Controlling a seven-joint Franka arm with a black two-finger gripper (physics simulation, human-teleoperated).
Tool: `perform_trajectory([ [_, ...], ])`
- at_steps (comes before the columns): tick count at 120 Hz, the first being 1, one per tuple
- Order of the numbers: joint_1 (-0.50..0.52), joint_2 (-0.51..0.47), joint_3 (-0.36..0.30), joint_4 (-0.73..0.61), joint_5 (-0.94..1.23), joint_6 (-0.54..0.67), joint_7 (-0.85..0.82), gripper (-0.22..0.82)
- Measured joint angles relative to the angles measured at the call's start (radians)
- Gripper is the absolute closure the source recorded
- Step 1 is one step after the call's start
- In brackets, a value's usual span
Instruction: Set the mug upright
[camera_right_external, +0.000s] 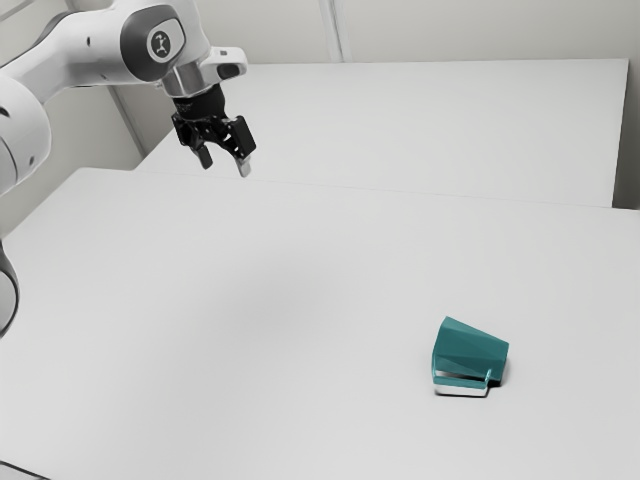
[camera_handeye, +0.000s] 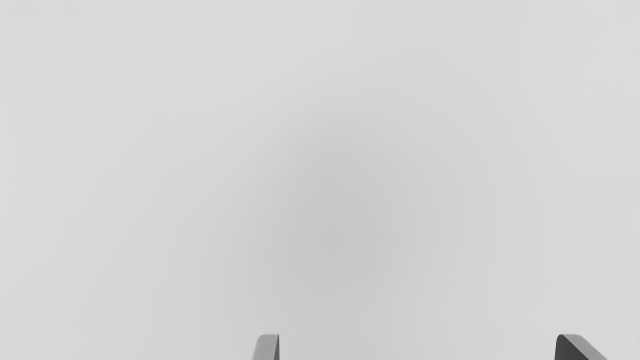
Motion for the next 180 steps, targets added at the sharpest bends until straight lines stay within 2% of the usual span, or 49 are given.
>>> perform_trajectory([
  [41,-0.002,-0.012,-0.002,-0.003,-0.002,-0.003,-0.002,0.00],
  [55,-0.002,-0.013,-0.027,-0.027,-0.054,0.000,-0.004,0.00],
  [64,-0.004,-0.018,-0.031,-0.067,-0.143,0.011,-0.005,0.00],
  [72,-0.009,-0.039,-0.036,-0.156,-0.249,0.047,-0.005,0.00],
  [92,-0.017,-0.060,-0.133,-0.339,-0.447,0.226,-0.004,0.00],
  [108,-0.024,-0.008,-0.163,-0.399,-0.600,0.346,0.024,0.00],
  [127,-0.031,0.038,-0.242,-0.454,-0.744,0.461,0.083,0.00],
  [151,-0.029,0.140,-0.290,-0.456,-0.836,0.537,0.158,0.00],
  [180,-0.038,0.207,-0.328,-0.454,-0.912,0.586,0.226,0.00],
])
